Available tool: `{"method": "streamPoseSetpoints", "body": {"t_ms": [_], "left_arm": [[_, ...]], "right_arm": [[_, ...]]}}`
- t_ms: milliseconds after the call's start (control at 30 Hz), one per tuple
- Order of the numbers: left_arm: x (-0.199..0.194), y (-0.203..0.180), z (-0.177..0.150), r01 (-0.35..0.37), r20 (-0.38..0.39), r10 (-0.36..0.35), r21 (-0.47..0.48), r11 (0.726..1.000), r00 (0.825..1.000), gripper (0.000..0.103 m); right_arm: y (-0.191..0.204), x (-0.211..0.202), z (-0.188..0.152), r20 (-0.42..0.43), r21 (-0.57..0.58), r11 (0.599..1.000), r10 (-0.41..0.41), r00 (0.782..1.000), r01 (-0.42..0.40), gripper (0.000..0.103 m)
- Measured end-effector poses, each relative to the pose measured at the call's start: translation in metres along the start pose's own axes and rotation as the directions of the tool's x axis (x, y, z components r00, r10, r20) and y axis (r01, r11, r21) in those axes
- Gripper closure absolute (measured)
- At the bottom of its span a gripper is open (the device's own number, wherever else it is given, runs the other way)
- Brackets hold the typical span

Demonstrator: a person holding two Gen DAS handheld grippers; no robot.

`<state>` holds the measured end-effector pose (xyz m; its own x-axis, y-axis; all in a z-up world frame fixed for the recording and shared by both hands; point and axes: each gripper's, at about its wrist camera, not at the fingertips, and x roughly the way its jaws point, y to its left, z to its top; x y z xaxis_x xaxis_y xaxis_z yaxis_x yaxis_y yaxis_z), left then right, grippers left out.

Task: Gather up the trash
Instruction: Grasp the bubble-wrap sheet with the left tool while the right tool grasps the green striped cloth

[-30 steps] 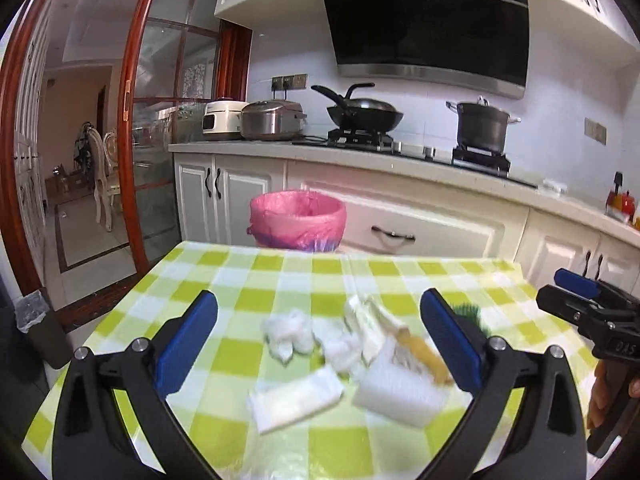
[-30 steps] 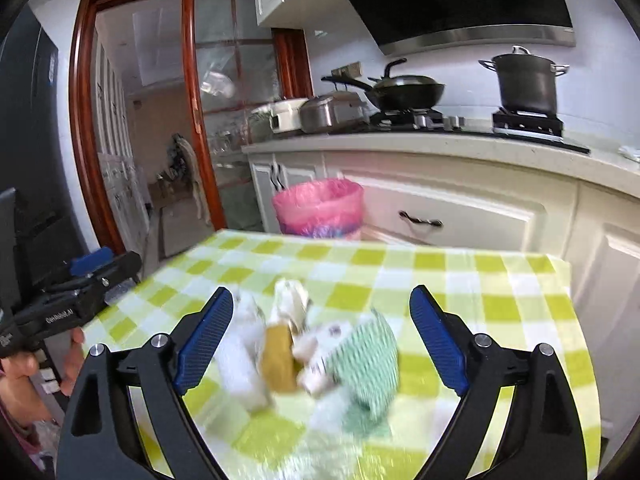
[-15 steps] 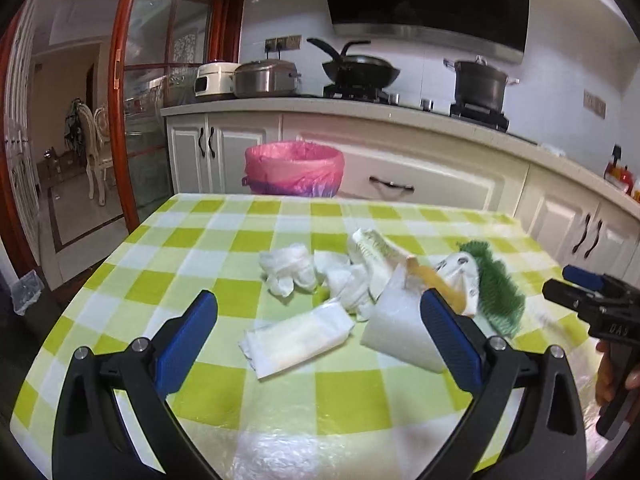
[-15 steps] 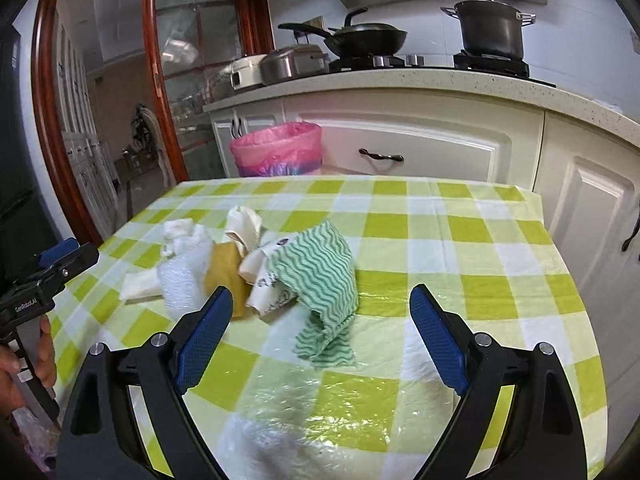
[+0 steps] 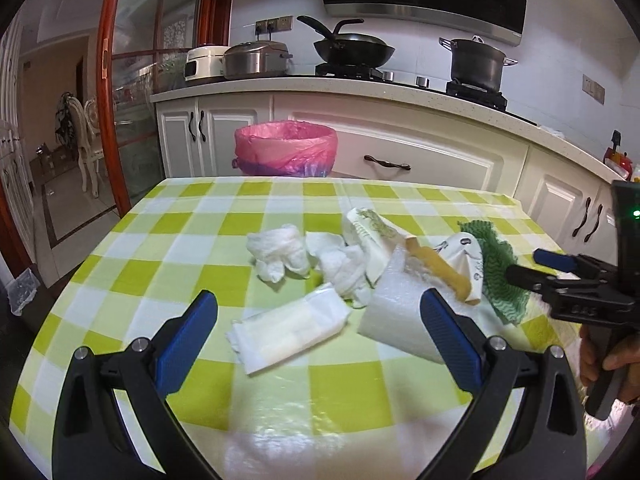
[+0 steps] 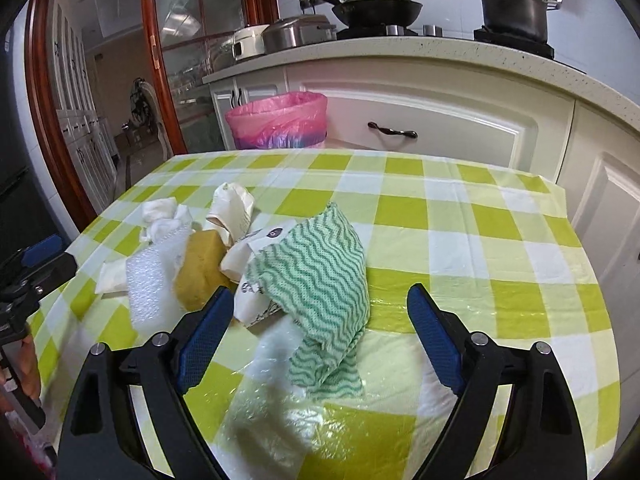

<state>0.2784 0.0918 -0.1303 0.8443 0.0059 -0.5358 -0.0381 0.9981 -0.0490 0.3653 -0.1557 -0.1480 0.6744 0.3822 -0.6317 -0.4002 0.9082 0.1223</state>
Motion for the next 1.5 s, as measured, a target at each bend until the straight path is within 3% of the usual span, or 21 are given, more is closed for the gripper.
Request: {"method": "streamPoseSetpoints", "body": {"t_ms": [267, 333, 500, 600, 767, 900, 1067, 1233, 1367, 1500], "left_arm": [[0.011, -0.031, 0.001, -0.011, -0.009, 0.010, -0.040, 0.999, 1.000, 0.005], [0.017, -0.043, 0.001, -0.016, -0.017, 0.016, -0.022, 1.000, 1.000, 0.005], [0.034, -0.065, 0.003, -0.026, -0.049, 0.027, 0.011, 1.000, 0.998, 0.005], [0.044, -0.072, 0.004, -0.051, -0.066, 0.052, 0.014, 0.999, 0.996, 0.006], [0.057, -0.081, -0.002, -0.087, -0.122, 0.095, 0.070, 0.994, 0.988, 0.011], [0.048, -0.076, -0.012, -0.126, -0.123, 0.138, 0.101, 0.987, 0.983, 0.012], [0.044, -0.053, -0.014, -0.168, -0.135, 0.175, 0.061, 0.984, 0.975, 0.021], [0.050, -0.055, -0.007, -0.143, -0.134, 0.149, 0.048, 0.988, 0.980, 0.025], [0.058, -0.063, -0.007, -0.102, -0.155, 0.110, 0.063, 0.993, 0.982, 0.044], [0.057, -0.063, -0.008, -0.075, -0.146, 0.082, 0.050, 0.996, 0.986, 0.057]], "right_arm": [[-0.010, 0.026, 0.004, -0.076, 0.029, 1.000, 0.000, 0.997, 0.003, 0.037], [-0.009, 0.028, 0.005, -0.078, 0.020, 1.000, -0.005, 0.997, 0.007, 0.044], [-0.015, 0.031, 0.004, -0.099, 0.042, 0.999, 0.008, 0.995, -0.004, 0.076], [-0.020, 0.026, 0.002, -0.081, 0.059, 0.997, 0.045, 0.996, -0.040, 0.082], [-0.026, 0.017, -0.001, -0.062, 0.076, 0.994, 0.077, 0.995, -0.072, 0.082], [-0.028, 0.013, -0.003, -0.053, 0.080, 0.993, 0.091, 0.994, -0.087, 0.082], [-0.030, 0.011, -0.005, -0.054, 0.093, 0.990, 0.110, 0.993, -0.104, 0.082], [-0.025, 0.015, -0.004, -0.072, 0.071, 0.994, 0.092, 0.993, -0.087, 0.079], [-0.025, 0.025, -0.003, -0.113, 0.073, 0.995, 0.072, 0.991, -0.064, 0.060], [-0.023, 0.031, -0.001, -0.132, 0.065, 0.996, 0.061, 0.989, -0.053, 0.060]]}}
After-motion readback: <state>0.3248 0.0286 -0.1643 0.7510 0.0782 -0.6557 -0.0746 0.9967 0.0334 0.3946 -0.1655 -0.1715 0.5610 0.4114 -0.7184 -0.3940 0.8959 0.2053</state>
